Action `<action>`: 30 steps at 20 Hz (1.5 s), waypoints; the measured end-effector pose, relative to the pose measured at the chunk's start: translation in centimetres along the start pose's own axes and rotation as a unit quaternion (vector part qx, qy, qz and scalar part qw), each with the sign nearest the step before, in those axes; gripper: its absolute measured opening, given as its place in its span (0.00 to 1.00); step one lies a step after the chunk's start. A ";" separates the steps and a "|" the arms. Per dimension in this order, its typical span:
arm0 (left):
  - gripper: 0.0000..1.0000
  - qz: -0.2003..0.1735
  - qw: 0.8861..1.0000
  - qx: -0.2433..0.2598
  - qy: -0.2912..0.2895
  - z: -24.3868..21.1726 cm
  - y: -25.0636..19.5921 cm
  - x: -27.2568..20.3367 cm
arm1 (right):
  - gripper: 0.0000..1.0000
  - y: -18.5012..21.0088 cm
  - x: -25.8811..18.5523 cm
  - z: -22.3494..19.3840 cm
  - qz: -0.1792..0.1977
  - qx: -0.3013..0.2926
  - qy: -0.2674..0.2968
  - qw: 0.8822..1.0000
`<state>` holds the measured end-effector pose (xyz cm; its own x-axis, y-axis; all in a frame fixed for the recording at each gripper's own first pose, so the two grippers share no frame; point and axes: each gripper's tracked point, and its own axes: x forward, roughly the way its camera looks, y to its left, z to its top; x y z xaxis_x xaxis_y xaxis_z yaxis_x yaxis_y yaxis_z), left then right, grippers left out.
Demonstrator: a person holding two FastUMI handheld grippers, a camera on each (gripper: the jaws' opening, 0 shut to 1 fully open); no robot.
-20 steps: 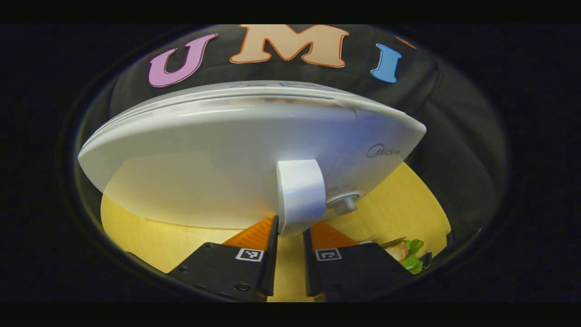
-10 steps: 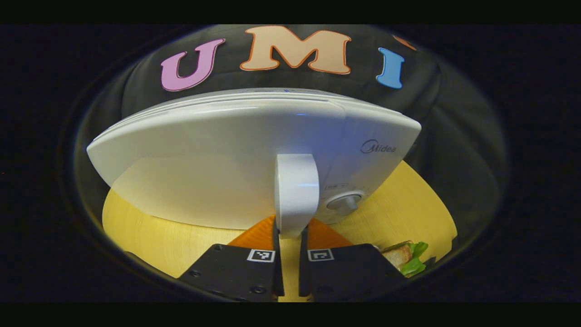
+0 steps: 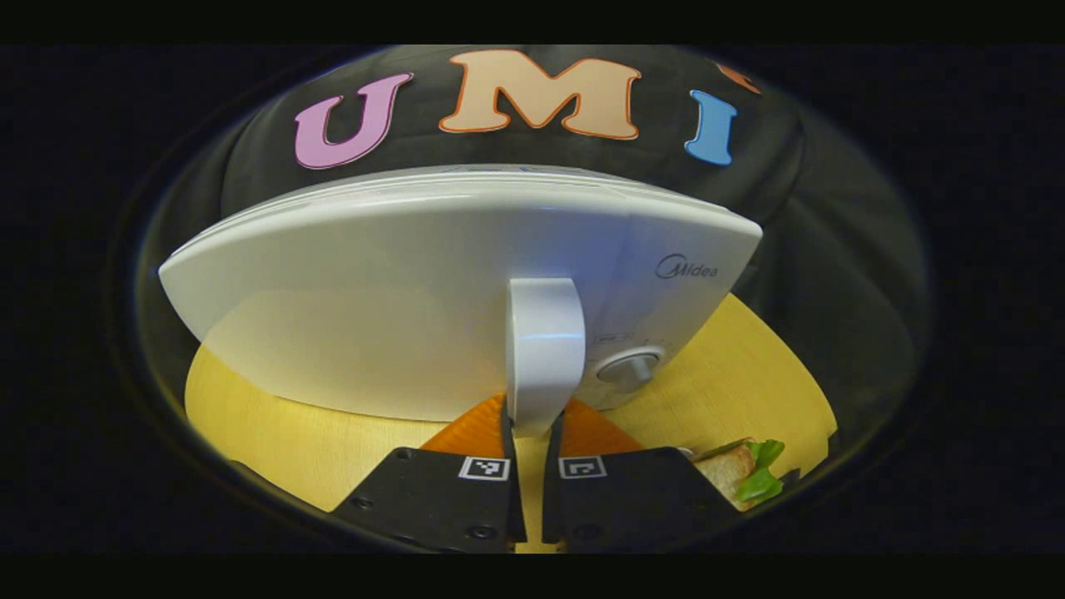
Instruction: Open the microwave oven with the left hand, put the food in, and close the microwave oven.
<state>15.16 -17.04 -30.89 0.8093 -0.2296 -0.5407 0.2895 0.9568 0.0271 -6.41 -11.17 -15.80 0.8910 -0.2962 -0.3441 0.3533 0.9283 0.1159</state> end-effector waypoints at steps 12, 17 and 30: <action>0.07 0.007 1.000 -0.005 -0.006 0.0 0.1 -0.2 | 0.99 -0.5 0.6 0.4 0.004 0.005 0.000 1.000; 0.07 0.011 1.000 -0.009 -0.009 0.0 0.2 -0.2 | 0.92 -0.6 1.1 0.4 0.006 0.000 0.005 1.000; 0.08 0.008 1.000 0.004 -0.013 -6.0 1.4 -7.9 | 0.99 0.9 3.0 0.6 0.039 -0.020 0.019 0.999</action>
<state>6.12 -12.87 -31.63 0.8265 -0.2191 -0.5185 0.2805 0.9590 0.0418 -3.30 -11.36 -16.20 0.9038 -0.2151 -0.3700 0.2712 0.9566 0.1064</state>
